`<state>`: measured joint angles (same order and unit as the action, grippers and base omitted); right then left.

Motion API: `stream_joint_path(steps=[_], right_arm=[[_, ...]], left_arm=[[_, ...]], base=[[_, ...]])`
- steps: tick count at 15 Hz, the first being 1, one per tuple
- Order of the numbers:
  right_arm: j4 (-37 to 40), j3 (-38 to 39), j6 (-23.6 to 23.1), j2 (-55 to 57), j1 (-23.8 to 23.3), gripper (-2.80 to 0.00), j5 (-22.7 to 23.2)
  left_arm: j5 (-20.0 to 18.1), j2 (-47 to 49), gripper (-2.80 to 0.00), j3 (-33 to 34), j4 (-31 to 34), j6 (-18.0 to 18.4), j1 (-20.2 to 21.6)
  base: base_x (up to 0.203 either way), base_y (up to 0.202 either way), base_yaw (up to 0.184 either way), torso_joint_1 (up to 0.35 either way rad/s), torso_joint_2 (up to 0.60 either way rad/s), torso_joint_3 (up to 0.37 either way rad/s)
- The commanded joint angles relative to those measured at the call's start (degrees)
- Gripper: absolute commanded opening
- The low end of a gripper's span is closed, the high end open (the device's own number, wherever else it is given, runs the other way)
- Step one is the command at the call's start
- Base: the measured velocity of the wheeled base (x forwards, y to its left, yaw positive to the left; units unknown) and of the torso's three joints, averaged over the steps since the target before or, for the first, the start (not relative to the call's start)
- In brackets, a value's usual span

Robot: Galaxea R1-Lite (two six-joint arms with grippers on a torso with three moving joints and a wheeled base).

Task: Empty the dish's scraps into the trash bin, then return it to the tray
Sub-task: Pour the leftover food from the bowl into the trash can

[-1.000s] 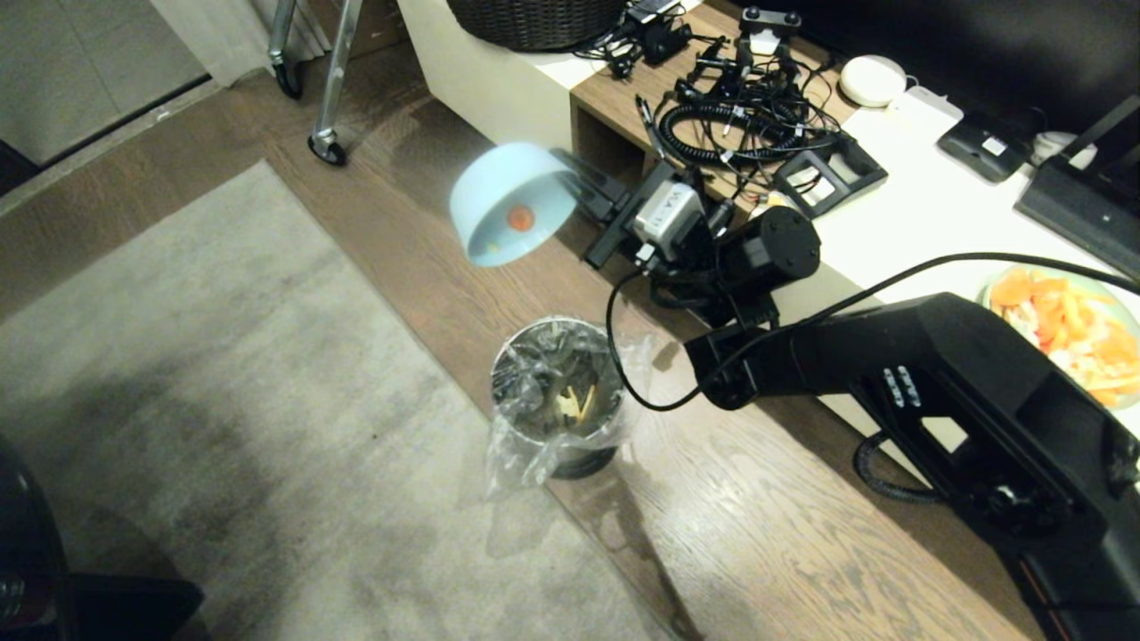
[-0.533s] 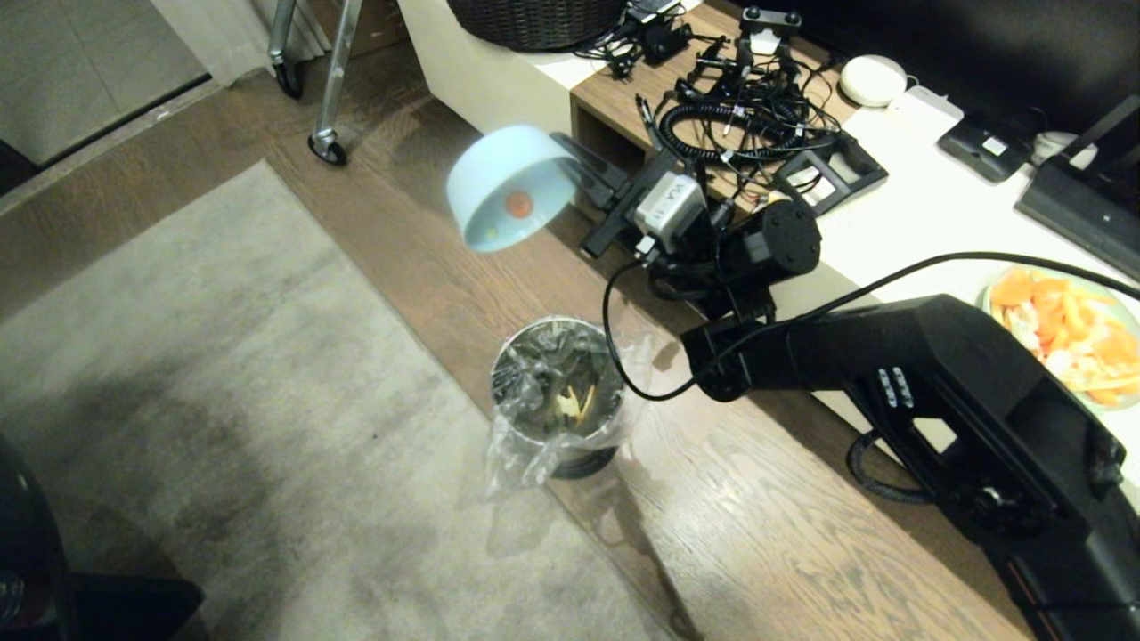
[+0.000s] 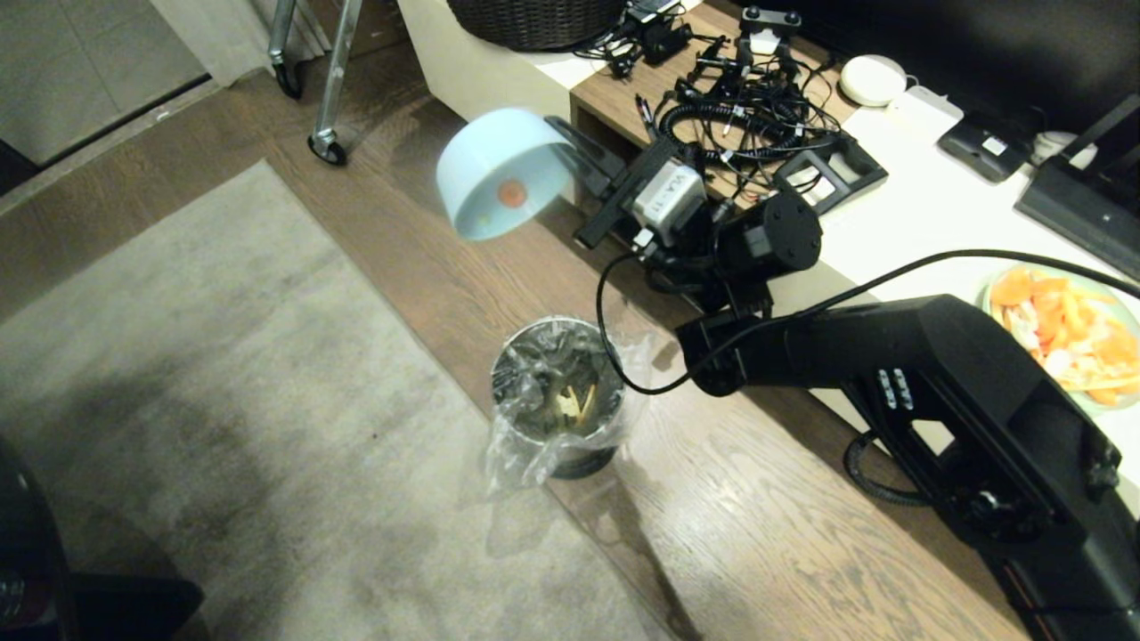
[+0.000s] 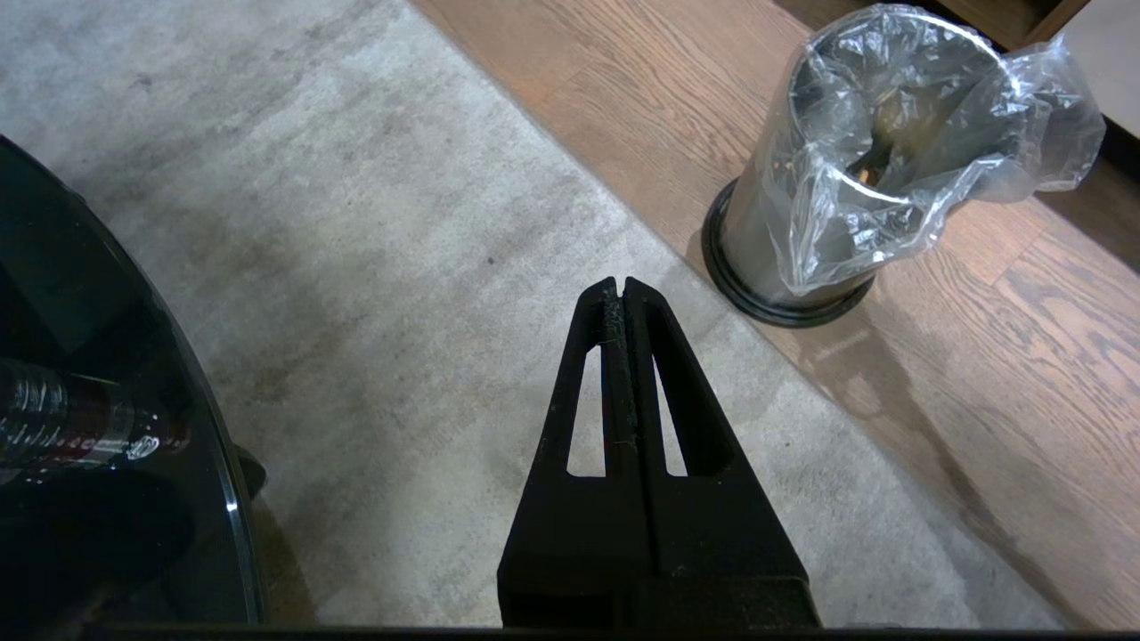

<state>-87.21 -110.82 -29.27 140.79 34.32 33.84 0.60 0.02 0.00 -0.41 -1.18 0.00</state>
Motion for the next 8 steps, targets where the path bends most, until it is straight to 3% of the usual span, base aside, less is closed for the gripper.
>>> stream_joint_path(steps=[1, 8], right_arm=[[-2.7, -0.6, -0.3, -0.2, 0.0, -2.80, 0.2], [-2.7, -1.0, -0.5, -2.0, 0.2, -2.80, 2.0]], left_arm=[[0.0, 0.0, -2.80, 0.0, 0.0, 0.0, 0.0], [0.0, 0.0, -2.80, 0.0, 0.0, 0.0, 0.0]], base=[[0.000, 0.000, 0.000, 0.000, 0.00, 0.000], [0.000, 0.000, 0.000, 0.000, 0.00, 0.000]])
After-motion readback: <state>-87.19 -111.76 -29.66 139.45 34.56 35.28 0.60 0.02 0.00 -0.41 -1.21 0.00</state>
